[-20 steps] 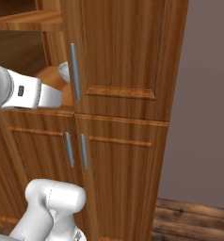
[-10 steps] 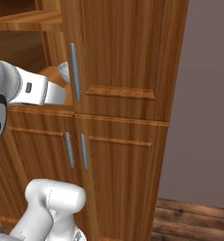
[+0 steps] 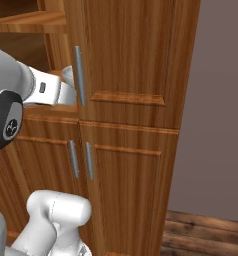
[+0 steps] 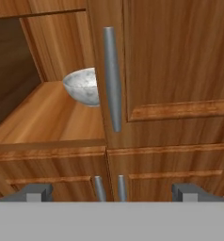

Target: Move the bowls from the cabinet to the plates on the dining table.

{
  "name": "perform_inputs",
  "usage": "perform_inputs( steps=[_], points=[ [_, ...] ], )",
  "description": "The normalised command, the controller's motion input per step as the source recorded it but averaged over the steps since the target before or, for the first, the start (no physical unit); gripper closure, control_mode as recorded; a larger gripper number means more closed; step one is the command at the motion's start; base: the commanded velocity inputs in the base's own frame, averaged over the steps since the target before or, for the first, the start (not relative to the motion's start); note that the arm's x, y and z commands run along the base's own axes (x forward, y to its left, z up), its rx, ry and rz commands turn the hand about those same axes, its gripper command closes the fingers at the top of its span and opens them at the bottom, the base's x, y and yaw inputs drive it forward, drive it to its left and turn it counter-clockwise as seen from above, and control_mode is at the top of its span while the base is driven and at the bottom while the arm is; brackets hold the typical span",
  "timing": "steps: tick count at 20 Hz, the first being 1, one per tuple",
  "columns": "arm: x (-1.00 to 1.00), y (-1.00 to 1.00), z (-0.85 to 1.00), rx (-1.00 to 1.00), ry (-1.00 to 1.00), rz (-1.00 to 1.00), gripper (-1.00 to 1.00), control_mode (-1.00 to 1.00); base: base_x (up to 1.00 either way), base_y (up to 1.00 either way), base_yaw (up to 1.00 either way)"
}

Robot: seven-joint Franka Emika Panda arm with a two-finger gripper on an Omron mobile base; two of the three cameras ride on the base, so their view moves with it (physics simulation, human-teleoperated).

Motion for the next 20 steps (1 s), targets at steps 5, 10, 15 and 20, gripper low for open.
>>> perform_inputs(
  steps=[5, 10, 15, 20],
  points=[
    [0.31, 0.0, -0.04, 0.01, 0.0, 0.04, -1.0, -1.0, 0.0, 0.0, 0.0],
    [0.38, 0.0, -0.12, 0.0, 0.0, 0.03, -1.0, -1.0, 0.0, 0.0, 0.0],
    [0.44, 0.0, -0.16, 0.0, 0.0, 0.03, -1.0, -1.0, 0.0, 0.0, 0.0],
    [0.45, 0.0, -0.08, 0.0, 0.0, 0.03, -1.0, -1.0, 0.0, 0.0, 0.0]
  ],
)
